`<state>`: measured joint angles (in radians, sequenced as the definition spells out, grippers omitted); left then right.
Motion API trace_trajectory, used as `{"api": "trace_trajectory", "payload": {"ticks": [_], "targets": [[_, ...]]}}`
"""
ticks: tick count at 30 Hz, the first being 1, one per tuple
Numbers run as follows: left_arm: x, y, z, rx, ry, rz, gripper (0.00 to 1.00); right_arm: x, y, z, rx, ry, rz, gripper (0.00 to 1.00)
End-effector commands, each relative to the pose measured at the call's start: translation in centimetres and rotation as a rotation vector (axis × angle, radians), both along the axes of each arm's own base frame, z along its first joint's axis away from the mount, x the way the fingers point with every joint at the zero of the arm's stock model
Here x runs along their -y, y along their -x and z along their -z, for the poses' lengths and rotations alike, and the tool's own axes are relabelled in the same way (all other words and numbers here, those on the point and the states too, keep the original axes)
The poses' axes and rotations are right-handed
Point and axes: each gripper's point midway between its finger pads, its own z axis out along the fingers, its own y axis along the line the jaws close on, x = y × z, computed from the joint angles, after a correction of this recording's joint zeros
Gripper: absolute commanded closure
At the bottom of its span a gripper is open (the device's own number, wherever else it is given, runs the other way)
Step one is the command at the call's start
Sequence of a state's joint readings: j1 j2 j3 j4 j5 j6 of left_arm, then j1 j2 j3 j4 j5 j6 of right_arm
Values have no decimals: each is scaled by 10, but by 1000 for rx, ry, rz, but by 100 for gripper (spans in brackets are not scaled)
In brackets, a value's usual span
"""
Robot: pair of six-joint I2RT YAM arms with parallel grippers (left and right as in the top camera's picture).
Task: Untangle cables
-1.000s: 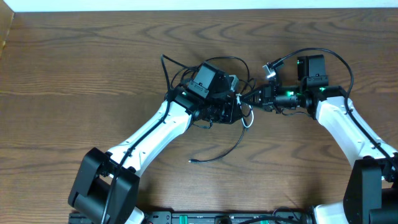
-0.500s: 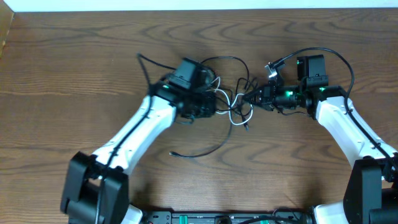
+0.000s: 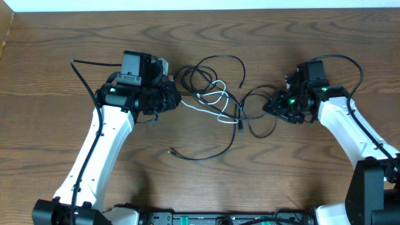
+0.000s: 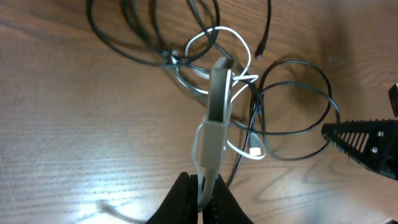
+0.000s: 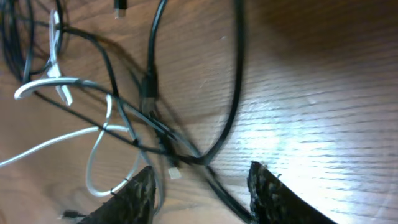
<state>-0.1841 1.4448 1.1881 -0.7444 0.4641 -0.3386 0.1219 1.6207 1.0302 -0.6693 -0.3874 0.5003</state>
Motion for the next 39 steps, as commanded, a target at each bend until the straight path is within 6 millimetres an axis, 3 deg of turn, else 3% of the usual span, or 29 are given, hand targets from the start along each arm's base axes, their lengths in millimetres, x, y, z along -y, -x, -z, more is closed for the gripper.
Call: {"api": "trace_trajectory", "payload": {"ticks": [1, 6, 11, 14, 17, 19, 21, 23, 25, 26, 28, 29, 31, 36, 39], "targets": [[0, 4, -3, 2, -11, 19, 93, 1, -2, -1, 16, 5, -11, 54], [0, 5, -3, -1, -11, 18, 93, -21, 2, -12, 65, -108, -161, 44], [-1, 6, -2, -5, -13, 18, 92, -67, 22, -40, 233, -308, -520, 27], [-3, 10, 1, -24, -27, 20, 92, -73, 30, -36, 266, -272, -620, 26], [-14, 14, 8, -50, -92, -8, 92, -50, 19, -10, 219, -25, -562, 30], [-23, 16, 12, -65, -139, -27, 86, -26, 10, 3, 184, 153, -484, 29], [-37, 18, 18, -74, -218, -59, 83, 17, 1, 12, 124, 410, -297, 26], [-42, 17, 19, -74, -247, -71, 67, 36, 2, 14, 84, 492, -183, 21], [-43, 18, 19, -74, -249, -72, 60, 40, 2, 14, 69, 499, -109, 11], [-43, 18, 19, -75, -249, -72, 60, 35, 0, 13, 80, 472, -121, 9], [-43, 18, 19, -74, -249, -72, 60, 0, -4, 9, 158, 329, -304, 8], [-43, 17, 19, -74, -249, -72, 59, -34, 1, 0, 234, 181, -486, 9], [-43, 17, 19, -74, -249, -72, 59, -62, 11, -9, 293, 55, -629, 9], [-43, 18, 19, -75, -249, -72, 59, -82, 29, -9, 301, 34, -753, 11], [-43, 18, 19, -76, -249, -72, 58, -87, 31, -7, 261, 47, -690, 17]]}}
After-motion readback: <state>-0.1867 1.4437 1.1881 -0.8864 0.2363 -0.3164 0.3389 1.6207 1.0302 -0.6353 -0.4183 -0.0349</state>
